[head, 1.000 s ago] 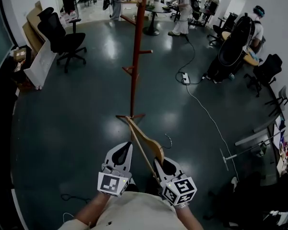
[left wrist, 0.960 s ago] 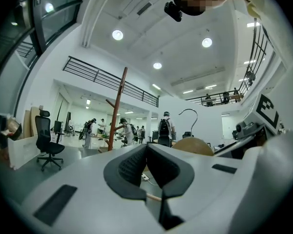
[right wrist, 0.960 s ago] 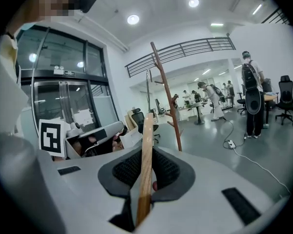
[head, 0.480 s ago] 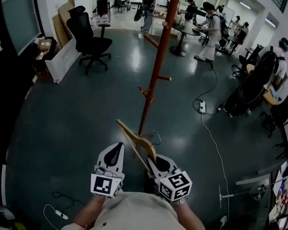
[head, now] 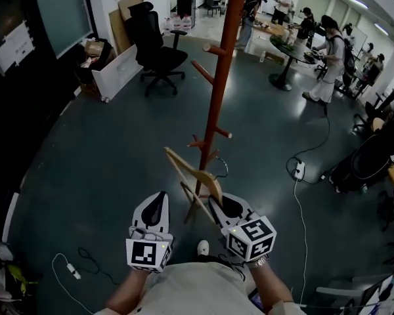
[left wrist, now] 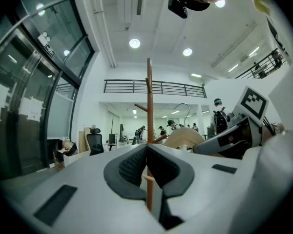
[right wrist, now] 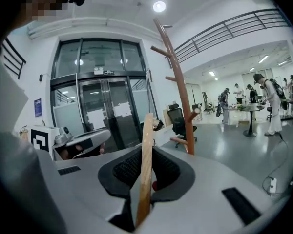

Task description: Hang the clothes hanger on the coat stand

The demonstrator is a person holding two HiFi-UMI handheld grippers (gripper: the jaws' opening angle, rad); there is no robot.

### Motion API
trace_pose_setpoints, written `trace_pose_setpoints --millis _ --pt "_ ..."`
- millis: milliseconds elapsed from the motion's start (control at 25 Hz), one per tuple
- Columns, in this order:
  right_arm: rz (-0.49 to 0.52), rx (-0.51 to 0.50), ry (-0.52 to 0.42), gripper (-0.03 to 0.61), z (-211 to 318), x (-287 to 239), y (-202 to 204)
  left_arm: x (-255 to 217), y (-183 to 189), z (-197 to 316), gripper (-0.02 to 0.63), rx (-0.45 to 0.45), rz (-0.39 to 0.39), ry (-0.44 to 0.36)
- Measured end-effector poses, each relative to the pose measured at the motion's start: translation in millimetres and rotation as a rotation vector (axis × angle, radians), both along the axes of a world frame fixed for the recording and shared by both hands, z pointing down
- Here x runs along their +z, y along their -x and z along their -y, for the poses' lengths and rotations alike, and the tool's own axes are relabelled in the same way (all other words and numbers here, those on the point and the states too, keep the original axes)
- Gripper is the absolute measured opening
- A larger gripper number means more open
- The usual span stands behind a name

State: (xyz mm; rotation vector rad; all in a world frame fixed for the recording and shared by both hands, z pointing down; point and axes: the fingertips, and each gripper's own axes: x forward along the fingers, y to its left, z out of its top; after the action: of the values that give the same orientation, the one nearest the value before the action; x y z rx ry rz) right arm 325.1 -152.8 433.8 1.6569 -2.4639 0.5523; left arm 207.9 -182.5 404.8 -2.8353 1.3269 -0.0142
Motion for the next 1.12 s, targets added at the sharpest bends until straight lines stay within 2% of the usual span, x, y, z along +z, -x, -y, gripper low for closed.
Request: trace_pose_setpoints --millis 200,320,520,800,880,1120 --pt "-0.016 -0.072 -0.134 0.069 54.6 -64.1 -39.3 -40.4 -23.8 18.1 0.012 -0.105 -0.01 -0.095" --pt "-0.017 -0.099 -0.222 0.069 84.9 -113.1 -45.4 -56.5 -26.7 34.5 0.012 -0.17 -0.003 -0.128" --pt "-0.02 -0.135 -0.304 0.069 125.0 -171.3 -49.5 -82.7 -33.6 55.3 0.012 -0.205 -0.036 -0.156" --pt "0.033 -0.151 -0.299 0.069 175.2 -191.3 -51.9 -107.3 -33.3 77.1 0.012 -0.263 -0.063 -0.206" --pt "0.062 -0.158 -0.276 0.069 187.8 -185.7 -52.1 -103.5 -35.5 77.6 0.012 -0.273 -0.069 -0.204" --pt "0.068 -0.171 -0.238 0.069 206.6 -166.6 -52.8 -90.1 -34.9 77.8 0.012 -0.29 -0.044 -0.182"
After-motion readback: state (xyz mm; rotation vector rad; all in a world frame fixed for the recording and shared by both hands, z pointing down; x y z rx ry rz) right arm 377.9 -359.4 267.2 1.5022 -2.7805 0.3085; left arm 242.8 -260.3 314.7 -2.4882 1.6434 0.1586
